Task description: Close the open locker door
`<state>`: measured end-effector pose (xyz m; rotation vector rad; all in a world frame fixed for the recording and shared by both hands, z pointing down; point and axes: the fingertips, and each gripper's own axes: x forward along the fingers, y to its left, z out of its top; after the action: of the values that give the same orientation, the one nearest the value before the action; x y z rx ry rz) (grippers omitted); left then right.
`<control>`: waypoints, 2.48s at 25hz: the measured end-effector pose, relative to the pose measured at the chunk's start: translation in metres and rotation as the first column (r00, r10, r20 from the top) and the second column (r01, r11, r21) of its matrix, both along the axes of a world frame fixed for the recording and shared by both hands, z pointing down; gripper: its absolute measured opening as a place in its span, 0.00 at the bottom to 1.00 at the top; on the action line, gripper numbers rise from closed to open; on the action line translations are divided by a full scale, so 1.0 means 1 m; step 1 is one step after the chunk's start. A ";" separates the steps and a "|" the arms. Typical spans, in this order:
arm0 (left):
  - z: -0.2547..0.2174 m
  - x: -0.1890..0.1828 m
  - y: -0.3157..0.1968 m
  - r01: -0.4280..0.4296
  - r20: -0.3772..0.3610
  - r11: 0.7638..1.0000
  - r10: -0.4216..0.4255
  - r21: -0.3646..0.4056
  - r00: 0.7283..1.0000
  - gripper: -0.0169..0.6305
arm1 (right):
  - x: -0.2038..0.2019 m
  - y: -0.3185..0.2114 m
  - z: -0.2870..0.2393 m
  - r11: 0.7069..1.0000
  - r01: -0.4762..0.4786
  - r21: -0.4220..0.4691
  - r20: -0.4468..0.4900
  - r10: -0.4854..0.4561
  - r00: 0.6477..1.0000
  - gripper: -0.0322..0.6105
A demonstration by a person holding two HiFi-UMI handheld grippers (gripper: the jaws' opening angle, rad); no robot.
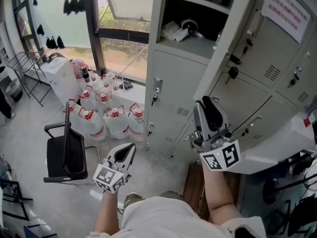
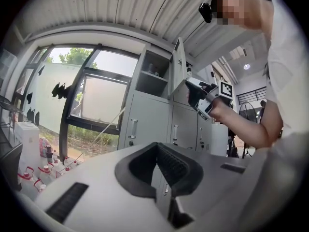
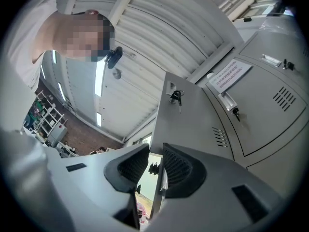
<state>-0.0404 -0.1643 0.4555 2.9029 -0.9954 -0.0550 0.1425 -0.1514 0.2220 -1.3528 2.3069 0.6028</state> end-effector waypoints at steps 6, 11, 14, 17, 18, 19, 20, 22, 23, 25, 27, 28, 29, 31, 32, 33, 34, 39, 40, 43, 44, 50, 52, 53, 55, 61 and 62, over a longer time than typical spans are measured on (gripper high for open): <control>0.007 -0.033 -0.025 -0.031 -0.005 1.000 0.031 -0.005 1.000 0.03 | -0.021 -0.023 0.000 0.998 -0.069 0.007 -0.006 0.070 0.998 0.20; 0.015 -0.052 -0.037 -0.063 -0.006 0.998 0.063 -0.018 0.998 0.03 | -0.035 -0.043 -0.001 0.993 -0.120 0.006 -0.021 0.120 0.993 0.20; 0.018 -0.061 -0.046 -0.063 -0.011 0.998 0.062 -0.025 0.998 0.03 | -0.042 -0.055 -0.002 0.991 -0.134 0.012 -0.005 0.135 0.991 0.20; 0.019 -0.068 -0.053 -0.052 -0.024 0.998 0.051 -0.038 0.998 0.03 | -0.047 -0.066 -0.002 0.989 -0.147 0.009 -0.003 0.147 0.989 0.20; 0.019 -0.069 -0.055 -0.048 -0.025 0.998 0.047 -0.041 0.999 0.03 | -0.049 -0.070 -0.002 0.989 -0.147 0.007 -0.003 0.147 0.989 0.20; 0.020 -0.070 -0.058 -0.045 -0.026 0.998 0.043 -0.042 0.999 0.03 | -0.052 -0.074 -0.002 0.989 -0.144 0.006 -0.004 0.145 0.989 0.20; 0.020 -0.071 -0.060 -0.040 -0.028 0.998 0.039 -0.041 0.999 0.03 | -0.054 -0.078 -0.002 0.990 -0.141 0.005 -0.005 0.141 0.990 0.20; 0.020 -0.073 -0.066 -0.028 -0.032 0.999 0.026 -0.038 0.999 0.03 | -0.057 -0.086 -0.001 0.991 -0.135 0.001 -0.007 0.135 0.991 0.19; 0.020 -0.074 -0.069 -0.020 -0.035 0.999 0.019 -0.038 0.999 0.03 | -0.059 -0.090 -0.001 0.991 -0.131 -0.001 -0.007 0.131 0.991 0.19; 0.018 -0.076 -0.075 -0.006 -0.040 0.999 0.005 -0.035 0.999 0.03 | -0.061 -0.097 -0.002 0.993 -0.116 -0.002 -0.004 0.116 0.993 0.19; 0.016 -0.078 -0.081 0.004 -0.039 0.999 -0.005 -0.034 0.999 0.03 | -0.064 -0.104 -0.003 0.995 -0.103 0.001 -0.001 0.103 0.995 0.16; 0.016 -0.078 -0.084 0.009 -0.040 0.999 -0.010 -0.033 0.999 0.03 | -0.065 -0.107 -0.003 0.995 -0.097 0.003 -0.001 0.097 0.995 0.16; 0.016 -0.079 -0.086 0.014 -0.040 0.999 -0.015 -0.034 0.999 0.03 | -0.066 -0.111 -0.004 0.996 -0.091 0.003 -0.002 0.091 0.996 0.16; 0.015 -0.080 -0.090 0.024 -0.042 0.999 -0.025 -0.033 0.999 0.03 | -0.067 -0.118 -0.004 0.997 -0.079 0.002 -0.002 0.079 0.997 0.15; 0.015 -0.081 -0.092 0.029 -0.042 0.999 -0.030 -0.032 0.999 0.03 | -0.068 -0.121 -0.004 0.997 -0.073 0.001 0.000 0.073 0.997 0.15; 0.014 -0.081 -0.094 0.035 -0.041 0.999 -0.036 -0.033 0.998 0.03 | -0.068 -0.124 -0.004 0.998 -0.068 0.002 0.001 0.068 0.998 0.15; 0.014 -0.082 -0.096 0.041 -0.041 0.999 -0.042 -0.034 0.998 0.03 | -0.069 -0.127 -0.005 0.998 -0.063 0.002 0.003 0.063 0.998 0.15; 0.016 -0.086 -0.107 0.075 -0.035 0.996 -0.076 -0.039 0.996 0.03 | -0.070 -0.146 -0.006 0.999 -0.034 -0.002 0.009 0.034 0.999 0.15; 0.017 -0.087 -0.109 0.082 -0.035 0.996 -0.083 -0.040 0.996 0.03 | -0.070 -0.150 -0.006 1.000 -0.029 -0.002 0.010 0.029 1.000 0.15; 0.019 -0.087 -0.117 0.101 -0.033 0.994 -0.102 -0.045 0.994 0.03 | -0.070 -0.162 -0.007 1.000 -0.017 -0.003 0.011 0.017 1.000 0.13; 0.019 -0.087 -0.119 0.106 -0.033 0.993 -0.108 -0.046 0.994 0.03 | -0.069 -0.166 -0.007 1.000 -0.015 -0.003 0.011 0.015 1.000 0.13; 0.022 -0.083 -0.134 0.133 -0.028 0.990 -0.135 -0.052 0.990 0.03 | -0.063 -0.189 -0.010 1.000 -0.004 -0.015 0.021 0.004 1.000 0.12; 0.022 -0.081 -0.139 0.141 -0.026 0.989 -0.142 -0.054 0.990 0.03 | -0.059 -0.198 -0.011 1.000 -0.001 -0.023 0.031 0.002 1.000 0.11; 0.022 -0.080 -0.141 0.144 -0.025 0.988 -0.146 -0.054 0.989 0.03 | -0.057 -0.202 -0.011 1.000 -0.001 -0.027 0.036 0.002 0.999 0.11; 0.021 -0.079 -0.146 0.152 -0.024 0.987 -0.153 -0.054 0.988 0.03 | -0.052 -0.211 -0.013 0.999 -0.004 -0.035 0.042 0.006 0.999 0.11; 0.018 -0.074 -0.157 0.170 -0.015 0.984 -0.171 -0.049 0.985 0.03 | -0.043 -0.233 -0.016 0.997 -0.018 -0.073 0.062 0.022 0.998 0.10; 0.018 -0.073 -0.159 0.172 -0.014 0.984 -0.173 -0.049 0.985 0.03 | -0.042 -0.237 -0.016 0.997 -0.018 -0.081 0.066 0.023 0.998 0.10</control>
<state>-0.1135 -0.3237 0.4732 2.7618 -1.2250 -0.0657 0.1009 -0.3880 0.2060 -1.4131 2.2887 0.4682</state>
